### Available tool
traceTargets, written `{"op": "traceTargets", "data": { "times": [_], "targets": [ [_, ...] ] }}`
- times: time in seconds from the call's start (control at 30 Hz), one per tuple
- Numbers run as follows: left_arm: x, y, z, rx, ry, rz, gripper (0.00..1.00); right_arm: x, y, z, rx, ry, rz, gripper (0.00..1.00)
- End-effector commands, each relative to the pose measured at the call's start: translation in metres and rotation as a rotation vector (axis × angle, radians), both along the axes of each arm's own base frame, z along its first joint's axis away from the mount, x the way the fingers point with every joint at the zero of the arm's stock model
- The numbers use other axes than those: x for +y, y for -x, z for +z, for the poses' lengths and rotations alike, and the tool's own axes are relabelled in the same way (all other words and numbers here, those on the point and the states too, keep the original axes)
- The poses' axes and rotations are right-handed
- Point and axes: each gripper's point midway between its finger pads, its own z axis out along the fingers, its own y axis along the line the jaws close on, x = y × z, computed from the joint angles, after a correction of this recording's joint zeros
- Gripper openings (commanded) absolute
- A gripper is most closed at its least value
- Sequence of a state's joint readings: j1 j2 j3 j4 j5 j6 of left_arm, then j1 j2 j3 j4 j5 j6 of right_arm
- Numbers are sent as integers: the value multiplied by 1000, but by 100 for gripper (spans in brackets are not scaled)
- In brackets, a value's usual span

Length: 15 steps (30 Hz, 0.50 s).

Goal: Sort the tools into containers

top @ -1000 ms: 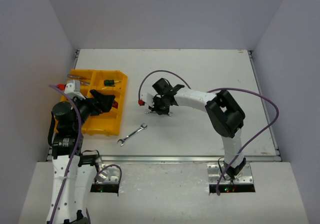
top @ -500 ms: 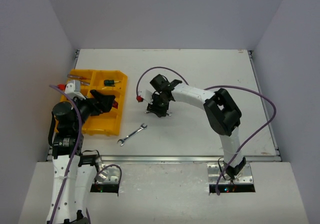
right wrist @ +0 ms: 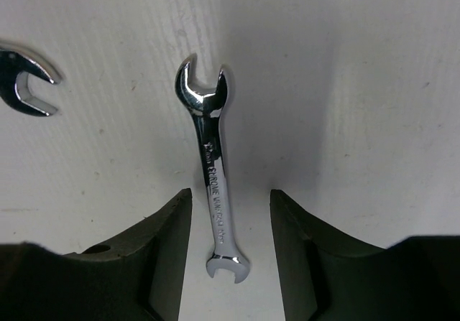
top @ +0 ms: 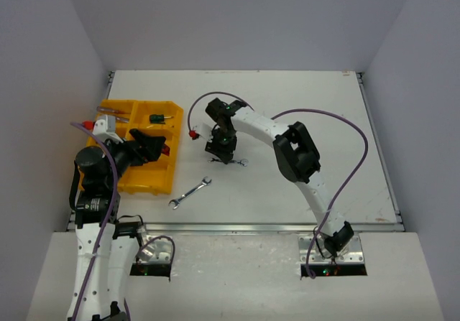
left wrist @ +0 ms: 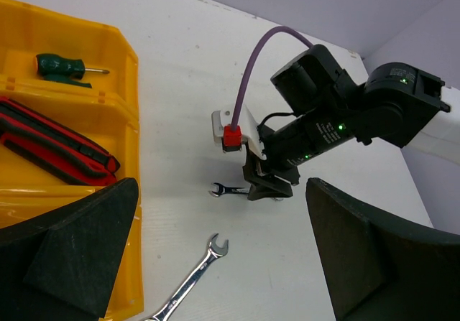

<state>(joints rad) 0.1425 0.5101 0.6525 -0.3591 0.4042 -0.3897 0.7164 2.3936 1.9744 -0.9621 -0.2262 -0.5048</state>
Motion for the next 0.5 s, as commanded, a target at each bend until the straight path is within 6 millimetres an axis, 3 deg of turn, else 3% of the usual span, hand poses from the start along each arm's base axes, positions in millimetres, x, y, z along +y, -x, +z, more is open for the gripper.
{"op": "traceTargets", "data": {
  "times": [0.0, 0.23, 0.47],
  "targets": [
    [-5, -2, 9, -55, -12, -28, 100, -3, 10, -1, 31, 37, 30, 46],
    [-6, -2, 9, -55, -11, -35, 100, -16, 15, -27, 44, 125, 42, 44],
    [-7, -2, 10, -56, -10, -40, 100, -3, 14, -47, -26, 133, 68, 29]
  ]
}}
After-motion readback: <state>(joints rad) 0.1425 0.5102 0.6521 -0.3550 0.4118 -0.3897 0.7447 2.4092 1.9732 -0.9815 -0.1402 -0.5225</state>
